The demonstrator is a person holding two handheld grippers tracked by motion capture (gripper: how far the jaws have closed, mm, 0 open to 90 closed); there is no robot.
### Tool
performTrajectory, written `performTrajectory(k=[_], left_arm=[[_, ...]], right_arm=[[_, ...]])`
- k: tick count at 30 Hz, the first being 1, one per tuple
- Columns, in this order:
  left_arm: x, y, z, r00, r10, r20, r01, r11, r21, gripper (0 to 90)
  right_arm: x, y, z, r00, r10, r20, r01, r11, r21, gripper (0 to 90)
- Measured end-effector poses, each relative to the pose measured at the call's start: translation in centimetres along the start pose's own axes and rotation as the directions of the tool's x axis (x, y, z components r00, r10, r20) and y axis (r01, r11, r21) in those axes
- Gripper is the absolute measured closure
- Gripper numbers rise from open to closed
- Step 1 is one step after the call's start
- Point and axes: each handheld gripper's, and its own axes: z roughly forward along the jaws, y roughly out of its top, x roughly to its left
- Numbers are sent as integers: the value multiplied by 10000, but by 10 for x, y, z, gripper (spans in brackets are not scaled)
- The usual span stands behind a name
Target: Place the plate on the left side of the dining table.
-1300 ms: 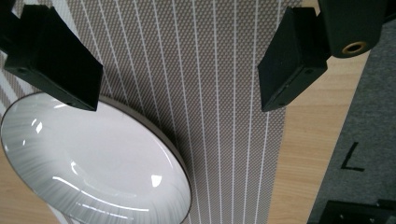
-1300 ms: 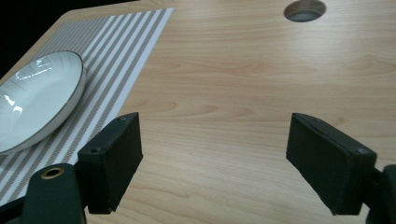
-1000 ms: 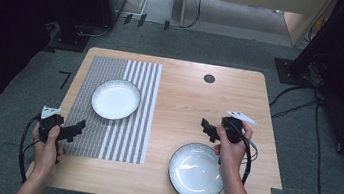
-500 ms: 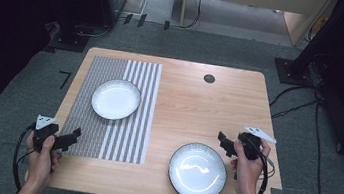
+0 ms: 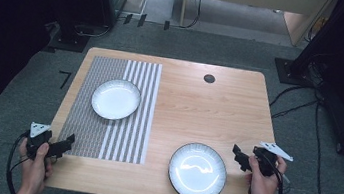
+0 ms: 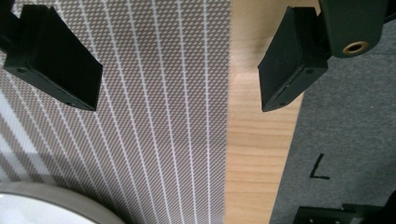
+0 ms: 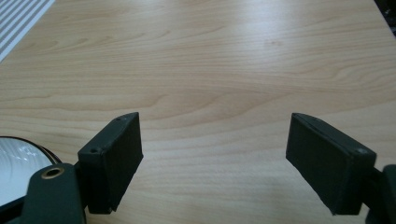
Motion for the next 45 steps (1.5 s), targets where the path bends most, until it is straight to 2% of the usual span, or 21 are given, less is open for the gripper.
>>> performTrajectory(k=[9,14,16,20,28,31,33,34,39,45], left_arm=[[4,-8,-6,9983,453,-378,-452,9990,22,128],[5,-10,-7,9975,536,-469,-538,9986,-12,127],[4,-12,-9,9953,763,-603,-762,9971,54,127],[5,-14,-10,9936,903,-680,-897,9959,110,118],[1,-17,-7,9887,1283,-778,-1261,9915,329,113],[-1,-18,-7,9866,1387,-863,-1364,9901,319,107],[0,-18,-7,9873,1348,-844,-1324,9906,331,108],[1,-19,-7,9897,1206,-767,-1185,9925,313,108],[6,-19,-6,9957,821,-431,-806,9961,352,109],[6,-19,-6,9958,832,-380,-818,9959,376,110]], right_arm=[[-21,-14,-12,9992,186,343,-188,9998,27,185],[-30,-21,-17,9985,212,502,-218,9997,120,185],[-36,-27,-20,9976,169,670,-183,9996,208,185],[-43,-36,-23,9966,226,794,-248,9993,264,185],[-52,-51,-29,9932,47,1163,-92,9992,382,186],[-51,-52,-30,9877,-122,1556,45,9988,497,188],[-47,-55,-29,9814,-592,1827,502,9973,537,173],[-44,-57,-27,9754,-912,2007,810,9950,583,145],[-42,-57,-26,9754,-882,2023,767,9950,638,129],[-42,-57,-25,9754,-880,2021,765,9950,643,125]])
